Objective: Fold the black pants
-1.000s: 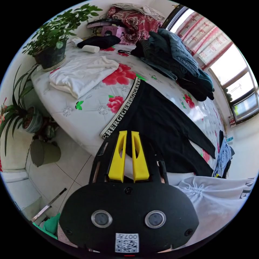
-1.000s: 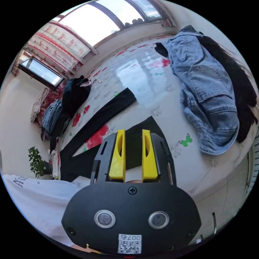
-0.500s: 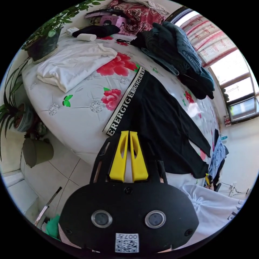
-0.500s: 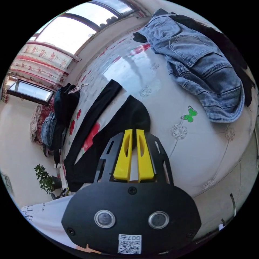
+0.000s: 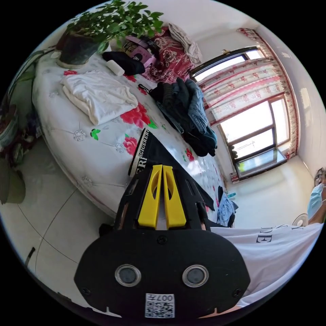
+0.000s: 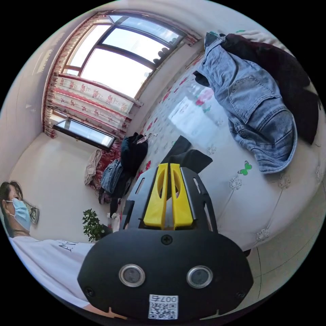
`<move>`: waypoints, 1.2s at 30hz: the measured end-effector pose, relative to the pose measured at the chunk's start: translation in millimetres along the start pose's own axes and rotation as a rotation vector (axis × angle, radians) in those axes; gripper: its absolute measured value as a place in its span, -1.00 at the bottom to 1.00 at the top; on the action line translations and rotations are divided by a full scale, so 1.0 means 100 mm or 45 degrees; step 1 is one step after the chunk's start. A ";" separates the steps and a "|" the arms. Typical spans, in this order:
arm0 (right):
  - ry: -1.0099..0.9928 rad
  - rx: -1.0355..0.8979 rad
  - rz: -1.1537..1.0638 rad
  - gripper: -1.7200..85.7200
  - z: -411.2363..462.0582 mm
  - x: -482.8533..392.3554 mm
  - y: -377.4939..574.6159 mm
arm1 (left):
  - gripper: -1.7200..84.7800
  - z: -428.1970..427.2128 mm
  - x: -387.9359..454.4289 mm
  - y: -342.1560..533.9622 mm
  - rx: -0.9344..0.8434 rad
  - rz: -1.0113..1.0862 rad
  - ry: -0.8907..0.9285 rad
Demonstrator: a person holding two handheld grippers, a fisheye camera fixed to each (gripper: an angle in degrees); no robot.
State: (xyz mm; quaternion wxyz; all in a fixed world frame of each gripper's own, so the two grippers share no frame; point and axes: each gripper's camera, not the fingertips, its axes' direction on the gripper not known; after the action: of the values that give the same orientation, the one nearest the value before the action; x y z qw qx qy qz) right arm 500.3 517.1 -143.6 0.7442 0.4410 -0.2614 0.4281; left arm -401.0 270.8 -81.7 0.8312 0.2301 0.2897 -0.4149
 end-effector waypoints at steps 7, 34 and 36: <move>-0.030 0.017 0.067 -0.97 0.30 0.07 -0.15 | -0.98 0.29 0.02 -0.34 -0.056 -0.036 -0.014; 0.521 -0.265 -0.005 -0.96 3.76 -0.30 -1.66 | -0.98 1.86 -0.11 -1.69 -0.098 -0.357 -0.151; 0.507 -0.229 -0.044 -0.95 3.86 -0.32 -1.63 | -0.98 1.87 -0.13 -1.65 -0.043 -0.411 -0.128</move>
State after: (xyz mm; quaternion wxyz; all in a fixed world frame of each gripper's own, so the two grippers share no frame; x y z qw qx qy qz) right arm 621.7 124.5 -55.6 0.8247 0.2842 -0.1388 0.4689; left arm -488.6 71.1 39.3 0.7709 0.1454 0.2881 -0.5492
